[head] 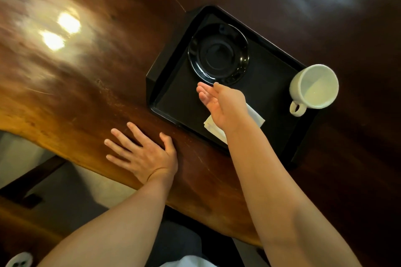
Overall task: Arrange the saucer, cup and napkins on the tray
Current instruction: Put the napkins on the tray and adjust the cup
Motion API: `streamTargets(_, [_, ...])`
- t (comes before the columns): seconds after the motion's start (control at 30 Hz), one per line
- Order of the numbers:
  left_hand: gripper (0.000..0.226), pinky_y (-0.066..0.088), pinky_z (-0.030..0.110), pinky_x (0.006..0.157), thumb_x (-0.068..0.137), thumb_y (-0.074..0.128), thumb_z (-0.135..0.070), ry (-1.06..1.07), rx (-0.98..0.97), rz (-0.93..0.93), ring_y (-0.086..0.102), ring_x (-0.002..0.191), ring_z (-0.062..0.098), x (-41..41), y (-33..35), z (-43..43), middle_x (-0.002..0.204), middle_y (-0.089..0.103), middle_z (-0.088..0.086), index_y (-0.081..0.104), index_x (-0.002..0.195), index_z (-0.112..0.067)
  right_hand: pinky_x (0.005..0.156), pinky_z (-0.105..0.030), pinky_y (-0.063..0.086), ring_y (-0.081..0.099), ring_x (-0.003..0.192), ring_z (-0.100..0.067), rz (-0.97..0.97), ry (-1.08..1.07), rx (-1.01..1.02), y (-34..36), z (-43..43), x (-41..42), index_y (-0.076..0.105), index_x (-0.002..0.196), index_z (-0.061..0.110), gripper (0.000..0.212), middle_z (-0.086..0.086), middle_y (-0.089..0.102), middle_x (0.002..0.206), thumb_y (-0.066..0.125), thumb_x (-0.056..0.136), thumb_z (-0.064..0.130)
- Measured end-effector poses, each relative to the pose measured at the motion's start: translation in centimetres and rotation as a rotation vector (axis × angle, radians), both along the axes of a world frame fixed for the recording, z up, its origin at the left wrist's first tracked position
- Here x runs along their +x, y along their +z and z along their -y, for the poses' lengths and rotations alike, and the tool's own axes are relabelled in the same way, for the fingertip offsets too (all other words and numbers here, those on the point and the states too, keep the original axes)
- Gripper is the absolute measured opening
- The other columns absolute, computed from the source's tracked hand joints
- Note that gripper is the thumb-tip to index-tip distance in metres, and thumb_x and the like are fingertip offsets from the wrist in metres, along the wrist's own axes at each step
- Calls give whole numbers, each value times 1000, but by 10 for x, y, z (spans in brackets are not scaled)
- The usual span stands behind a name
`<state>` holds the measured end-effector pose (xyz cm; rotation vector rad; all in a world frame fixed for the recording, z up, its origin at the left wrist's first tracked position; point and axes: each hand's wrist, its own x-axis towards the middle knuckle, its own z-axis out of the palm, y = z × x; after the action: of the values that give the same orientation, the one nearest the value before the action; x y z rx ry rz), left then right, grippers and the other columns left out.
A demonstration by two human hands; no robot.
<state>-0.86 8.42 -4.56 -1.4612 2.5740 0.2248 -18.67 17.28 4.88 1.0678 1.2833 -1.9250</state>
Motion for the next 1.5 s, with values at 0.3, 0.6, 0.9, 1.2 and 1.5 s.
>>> streamTargets(0.3, [85,2,66,120,93,31,-61,-12,-11,-25,6,154,51,2,-2,0,169,12,25,22,161,-12,69,-31,63,74,76,-27,-6,26,49,0,7,-25,51,94,-4,6,-23,70,89,47,98,-6])
streamTargets(0.6, [85,2,66,120,92,37,-58,-22,-20,-57,5,154,51,6,-6,1,169,11,24,22,162,-11,67,-29,60,72,75,-10,-338,434,618,6,-52,-4,70,105,15,16,0,77,84,63,90,12])
streamTargets(0.9, [85,3,67,120,92,37,-58,-30,-27,-80,6,154,51,6,-8,2,169,11,25,21,162,-12,94,-46,50,50,116,-29,-276,981,1103,-7,-107,25,55,136,23,49,-10,52,127,67,89,14])
streamTargets(1.2, [84,3,67,120,94,38,-57,-34,-47,-96,7,154,50,7,-12,3,169,11,24,19,163,-13,65,-31,59,66,77,-15,-212,791,1048,-14,-124,23,71,84,20,14,1,66,82,67,87,7])
streamTargets(1.5, [82,4,66,120,95,35,-59,-32,-61,-110,11,154,50,6,-15,3,169,14,23,19,163,-15,74,-36,62,70,77,-13,-137,349,1053,-28,-138,64,63,79,30,18,4,69,85,70,88,17])
